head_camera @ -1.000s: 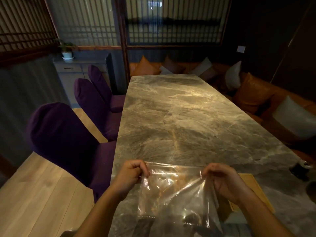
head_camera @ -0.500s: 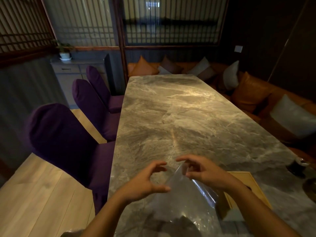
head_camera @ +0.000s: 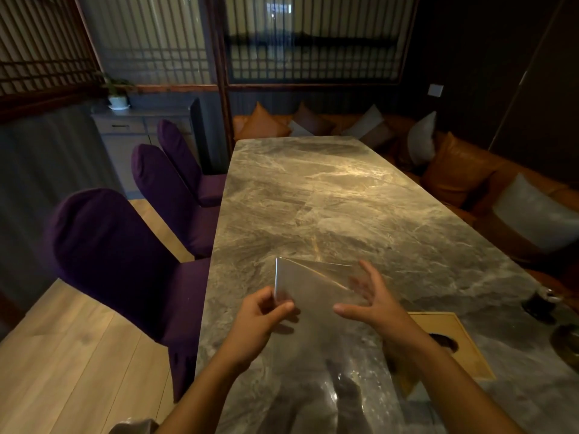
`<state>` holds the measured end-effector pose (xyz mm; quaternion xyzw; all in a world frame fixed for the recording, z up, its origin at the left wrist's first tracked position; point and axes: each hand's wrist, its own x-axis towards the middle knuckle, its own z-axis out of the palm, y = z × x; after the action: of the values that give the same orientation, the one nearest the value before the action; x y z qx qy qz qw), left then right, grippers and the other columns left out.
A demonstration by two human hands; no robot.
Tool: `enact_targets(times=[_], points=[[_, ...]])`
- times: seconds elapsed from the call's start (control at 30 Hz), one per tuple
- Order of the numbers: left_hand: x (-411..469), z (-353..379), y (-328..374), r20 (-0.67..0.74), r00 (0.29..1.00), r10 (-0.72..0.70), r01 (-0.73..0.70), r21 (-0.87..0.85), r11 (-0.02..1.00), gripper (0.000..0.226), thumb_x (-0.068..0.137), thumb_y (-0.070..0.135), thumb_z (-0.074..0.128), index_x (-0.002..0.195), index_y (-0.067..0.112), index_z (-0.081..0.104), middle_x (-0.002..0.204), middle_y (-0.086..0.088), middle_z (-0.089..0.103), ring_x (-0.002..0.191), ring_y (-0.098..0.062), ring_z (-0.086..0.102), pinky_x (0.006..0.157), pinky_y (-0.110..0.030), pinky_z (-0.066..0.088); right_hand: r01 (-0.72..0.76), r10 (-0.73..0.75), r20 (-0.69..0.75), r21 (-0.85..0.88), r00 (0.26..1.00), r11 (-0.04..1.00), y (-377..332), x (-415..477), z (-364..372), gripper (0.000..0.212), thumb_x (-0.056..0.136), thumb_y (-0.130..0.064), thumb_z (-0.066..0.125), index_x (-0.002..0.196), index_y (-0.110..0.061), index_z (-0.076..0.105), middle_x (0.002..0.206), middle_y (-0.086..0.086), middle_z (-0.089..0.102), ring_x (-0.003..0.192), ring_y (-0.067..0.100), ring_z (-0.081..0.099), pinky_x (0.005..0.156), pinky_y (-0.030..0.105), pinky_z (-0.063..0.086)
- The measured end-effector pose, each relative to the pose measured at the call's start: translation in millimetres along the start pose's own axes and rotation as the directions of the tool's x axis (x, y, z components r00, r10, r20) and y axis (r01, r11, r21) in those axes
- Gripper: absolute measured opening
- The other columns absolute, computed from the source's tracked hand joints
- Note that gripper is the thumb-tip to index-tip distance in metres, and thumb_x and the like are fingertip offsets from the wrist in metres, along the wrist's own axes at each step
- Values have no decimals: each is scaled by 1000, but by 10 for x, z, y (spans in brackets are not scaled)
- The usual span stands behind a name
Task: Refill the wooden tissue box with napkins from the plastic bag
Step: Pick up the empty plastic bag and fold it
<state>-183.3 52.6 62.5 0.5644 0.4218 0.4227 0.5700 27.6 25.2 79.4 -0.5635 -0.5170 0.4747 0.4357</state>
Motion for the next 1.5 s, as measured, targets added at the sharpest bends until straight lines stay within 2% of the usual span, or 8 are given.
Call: enact_targets(times=[0.13,0.3,0.47,0.8,1.0,1.17,1.4,1.5], points=[[-36,-7,9,-15,999,-37,35,-117,993,12,86,-1,56,94,4,64,73,-6,72,69,-18,68,59,-31,58,-145,141,36,231,989,962,222,-16,42,97,50,-27,83,135,-18,37,116,6,64,102,20,64,74,28,50],[-66,-8,-15,-34,997,-66,61,-147,987,10,86,-1,56,92,2,64,72,-5,72,69,-18,68,59,-32,58,-154,159,29,458,987,875,295,-43,86,37,69,2,70,104,-1,60,86,15,74,71,21,71,60,26,57],[-58,45,-66,-62,993,-105,99,-93,991,11,86,4,58,95,2,64,80,-10,71,75,-23,67,62,-33,57,-116,142,-82,260,986,959,366,-12,47,13,73,1,69,84,-1,64,67,9,70,60,18,64,53,22,50],[-10,128,-225,-237,955,-177,169,-54,984,10,86,5,60,76,7,61,65,-2,67,62,-14,61,52,-24,51,-77,83,-58,109,995,991,479,178,-76,11,76,4,66,87,6,62,68,10,64,50,6,60,48,17,46],[-84,24,-359,-340,909,-242,229,-79,970,7,86,10,61,88,3,61,75,-6,66,64,-12,63,56,-26,54,-59,60,-2,119,998,991,553,360,106,15,76,8,65,72,-6,62,59,2,64,48,4,59,44,14,45],[-297,-267,-471,-327,877,-351,337,-101,936,17,82,-2,63,98,1,57,78,-11,57,68,-14,62,59,-25,57,-106,100,47,154,994,982,623,427,464,17,76,11,63,70,-5,62,53,1,64,42,4,56,43,16,44],[-451,-944,-613,-502,785,-362,295,-212,932,25,76,-11,65,90,8,54,59,1,58,58,-14,61,53,-29,51,-153,137,104,165,985,974,583,527,1234,18,77,11,62,69,-5,61,51,4,60,40,6,52,41,16,42],[-522,-1362,-660,-557,755,-347,252,-242,937,26,77,-12,63,87,7,47,64,-5,56,60,-19,59,50,-27,50,-161,146,112,146,983,976,572,570,1681,10,76,11,63,74,1,61,50,4,59,39,5,51,40,15,42]])
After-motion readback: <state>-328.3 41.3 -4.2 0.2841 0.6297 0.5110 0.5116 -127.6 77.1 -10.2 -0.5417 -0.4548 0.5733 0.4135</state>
